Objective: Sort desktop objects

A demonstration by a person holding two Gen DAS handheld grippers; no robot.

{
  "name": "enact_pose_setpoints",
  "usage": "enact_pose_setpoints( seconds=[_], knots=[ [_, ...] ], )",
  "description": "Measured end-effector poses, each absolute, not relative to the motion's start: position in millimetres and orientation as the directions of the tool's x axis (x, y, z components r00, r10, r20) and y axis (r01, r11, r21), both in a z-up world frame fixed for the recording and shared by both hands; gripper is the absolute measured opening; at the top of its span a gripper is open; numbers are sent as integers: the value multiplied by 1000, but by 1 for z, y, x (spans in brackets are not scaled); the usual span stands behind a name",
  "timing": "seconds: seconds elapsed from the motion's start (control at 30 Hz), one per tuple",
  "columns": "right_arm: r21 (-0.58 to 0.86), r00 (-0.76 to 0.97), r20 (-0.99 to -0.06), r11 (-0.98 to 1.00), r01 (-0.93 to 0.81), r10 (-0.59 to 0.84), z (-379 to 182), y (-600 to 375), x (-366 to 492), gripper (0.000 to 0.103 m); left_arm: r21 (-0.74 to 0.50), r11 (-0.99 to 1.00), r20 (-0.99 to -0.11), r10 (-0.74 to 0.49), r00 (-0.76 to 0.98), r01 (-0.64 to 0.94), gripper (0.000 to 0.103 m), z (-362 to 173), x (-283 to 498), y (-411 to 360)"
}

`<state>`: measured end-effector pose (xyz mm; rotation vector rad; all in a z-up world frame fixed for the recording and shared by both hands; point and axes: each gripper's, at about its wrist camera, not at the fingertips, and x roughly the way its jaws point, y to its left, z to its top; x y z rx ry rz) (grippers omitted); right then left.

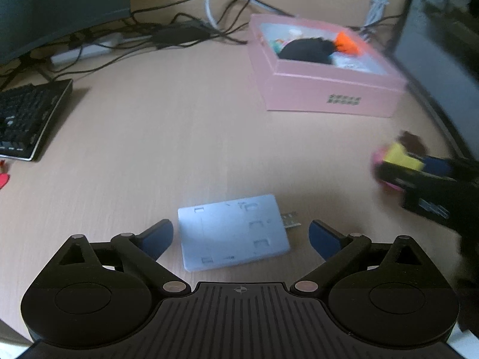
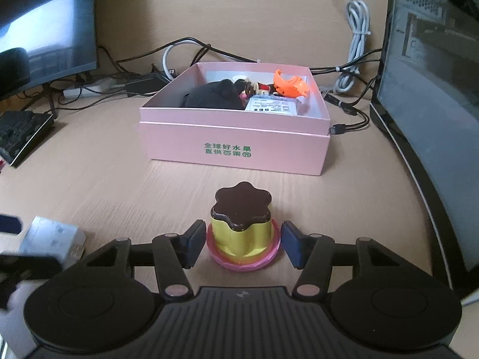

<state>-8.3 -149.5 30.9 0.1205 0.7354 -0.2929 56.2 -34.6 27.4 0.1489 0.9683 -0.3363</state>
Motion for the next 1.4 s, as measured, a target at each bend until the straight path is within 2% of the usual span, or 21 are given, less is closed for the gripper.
enact_pose_setpoints(
  seconds=[0.17, 0.3, 0.57, 0.77, 0.97, 1.2, 1.4],
  knots=[
    [0, 698, -680, 952, 306, -224, 35, -145, -29, 56, 24, 940, -830, -171, 531, 341, 100, 21, 58, -44],
    [5, 692, -685, 949, 316, -227, 37, -145, -40, 56, 31, 939, -828, -167, 535, 342, 96, 20, 58, -47],
    [13, 703, -676, 950, 312, -221, 47, -148, -49, 56, 12, 934, -821, -194, 537, 356, 96, 24, 51, -49],
    [28, 719, -672, 964, 265, -178, 62, -148, -60, 56, -22, 915, -804, -255, 537, 403, 96, 39, 31, -50],
    [32, 732, -663, 971, 236, -156, 84, -154, -74, 56, -91, 878, -749, -372, 548, 470, 96, 60, 15, -47],
    [54, 788, -578, 955, 293, -209, 144, -173, -84, 56, -74, 813, -632, -486, 604, 577, 96, 100, 46, -61],
    [24, 857, -430, 946, 324, -283, 210, -178, -58, 56, -63, 765, -530, -570, 628, 642, 96, 143, 117, -93]
  ],
)
